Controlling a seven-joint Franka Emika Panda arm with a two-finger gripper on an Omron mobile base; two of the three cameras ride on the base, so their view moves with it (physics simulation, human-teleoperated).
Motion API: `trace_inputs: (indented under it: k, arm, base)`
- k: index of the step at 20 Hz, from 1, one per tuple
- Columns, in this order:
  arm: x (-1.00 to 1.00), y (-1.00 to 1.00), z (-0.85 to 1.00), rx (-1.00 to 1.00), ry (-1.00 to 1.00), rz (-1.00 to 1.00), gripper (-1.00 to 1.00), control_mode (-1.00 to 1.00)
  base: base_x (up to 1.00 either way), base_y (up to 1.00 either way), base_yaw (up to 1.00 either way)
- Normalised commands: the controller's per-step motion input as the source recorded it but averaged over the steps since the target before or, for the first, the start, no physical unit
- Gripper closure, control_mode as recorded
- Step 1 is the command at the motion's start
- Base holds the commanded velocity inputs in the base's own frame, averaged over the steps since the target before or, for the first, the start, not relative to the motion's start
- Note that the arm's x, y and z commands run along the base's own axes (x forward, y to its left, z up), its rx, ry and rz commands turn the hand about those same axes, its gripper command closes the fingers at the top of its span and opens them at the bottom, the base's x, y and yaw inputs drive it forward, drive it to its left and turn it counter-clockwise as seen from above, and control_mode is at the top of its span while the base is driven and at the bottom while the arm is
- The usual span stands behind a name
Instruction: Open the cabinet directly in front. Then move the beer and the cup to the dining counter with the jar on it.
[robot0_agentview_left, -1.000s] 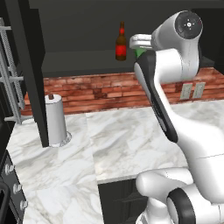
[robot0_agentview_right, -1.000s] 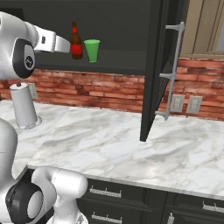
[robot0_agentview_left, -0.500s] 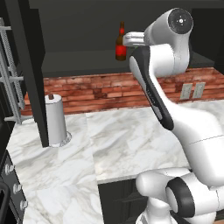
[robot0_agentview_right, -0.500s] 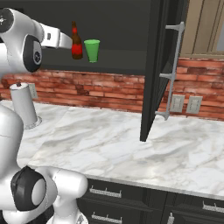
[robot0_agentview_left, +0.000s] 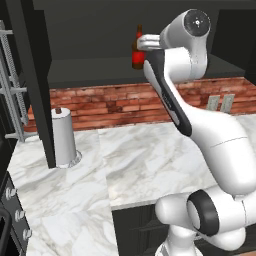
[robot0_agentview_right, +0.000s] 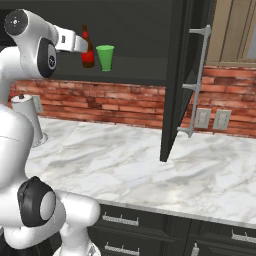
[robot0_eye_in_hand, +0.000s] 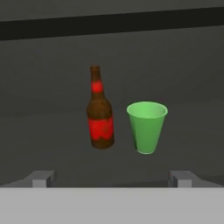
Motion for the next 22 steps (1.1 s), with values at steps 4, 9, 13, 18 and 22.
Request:
trace_inputs:
  k: [4,9,13,18,22]
  arm:
    - [0.56,0.07,-0.02,0.0,0.0,0.0,-1.0,-1.0]
    - [0.5,0.18,-0.01,0.0,0.0,0.0,-1.0,-1.0]
    - [0.49,0.06,0.0,0.0,0.0,0.0,-1.0,-1.0]
    - [0.39,0.0,0.0,0.0,0.0,0.0,-1.0,-1.0]
    - [0.33,0.0,0.0,0.0,0.0,0.0,-1.0,-1.0]
  base:
    - [0.0,0.0,0.0]
    - [0.0,0.0,0.0]
    - [0.0,0.0,0.0]
    - [0.0,0.0,0.0]
    - [0.0,0.0,0.0]
